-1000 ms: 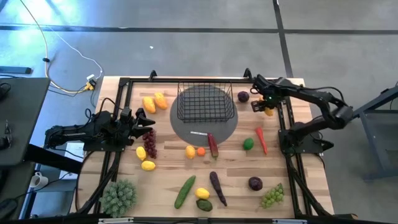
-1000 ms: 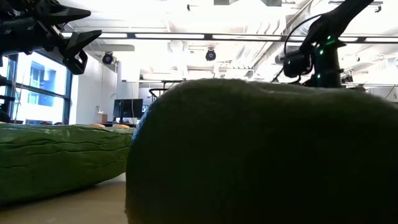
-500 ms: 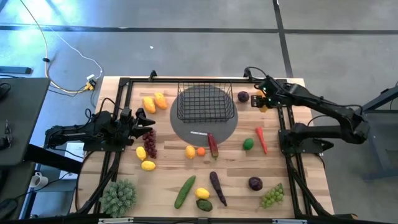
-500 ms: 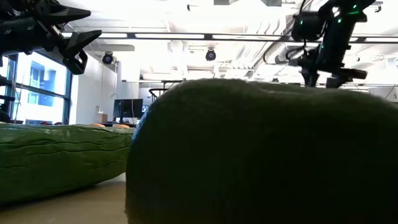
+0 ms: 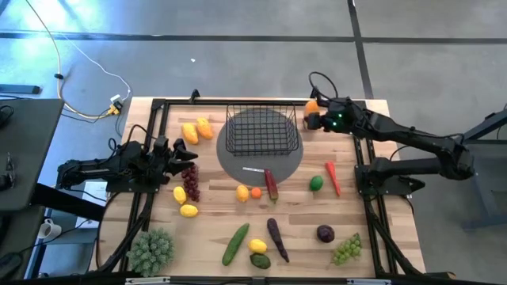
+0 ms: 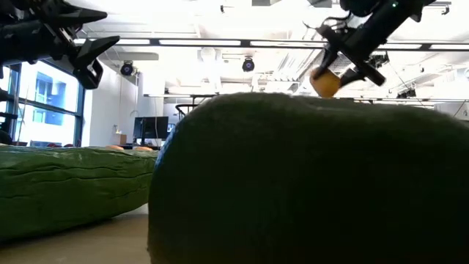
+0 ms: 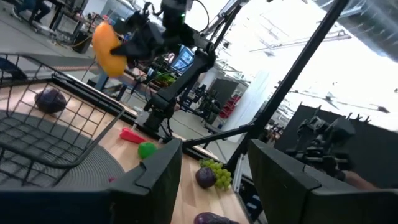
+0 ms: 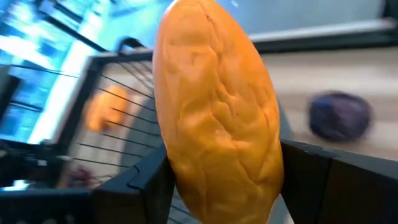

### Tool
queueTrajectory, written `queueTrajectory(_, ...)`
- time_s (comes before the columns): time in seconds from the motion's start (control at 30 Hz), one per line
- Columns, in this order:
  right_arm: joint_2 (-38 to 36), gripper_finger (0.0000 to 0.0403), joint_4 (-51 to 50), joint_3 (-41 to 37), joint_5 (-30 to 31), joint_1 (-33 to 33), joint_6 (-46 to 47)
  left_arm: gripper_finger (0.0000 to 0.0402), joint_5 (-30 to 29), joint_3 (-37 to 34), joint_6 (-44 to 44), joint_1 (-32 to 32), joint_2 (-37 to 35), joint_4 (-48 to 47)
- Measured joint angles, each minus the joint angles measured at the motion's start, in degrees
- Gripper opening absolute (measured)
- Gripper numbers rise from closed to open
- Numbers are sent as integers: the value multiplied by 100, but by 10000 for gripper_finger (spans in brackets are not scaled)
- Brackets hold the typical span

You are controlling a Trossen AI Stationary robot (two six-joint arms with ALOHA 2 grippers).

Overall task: Build produce basket
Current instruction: Put the right yellow mango into the black wire basket

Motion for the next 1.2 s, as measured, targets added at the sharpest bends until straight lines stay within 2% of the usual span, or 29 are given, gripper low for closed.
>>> queueTrajectory(0.4,0,209,2300,0,236,115,-1058,174,0,1,-478,0,0,28)
queueTrajectory(0.67,107,209,3087,2,380,231,-1587,174,-2,0,-630,0,1,27)
queueTrajectory(0.9,326,209,3014,66,477,312,-1637,174,-1,1,-632,0,1,28)
queueTrajectory(1.03,592,209,2881,597,425,376,-1951,174,-9,1,-632,0,0,26)
queueTrajectory(1.2,1203,209,1543,1619,488,339,-2268,174,-11,2,-632,0,0,26)
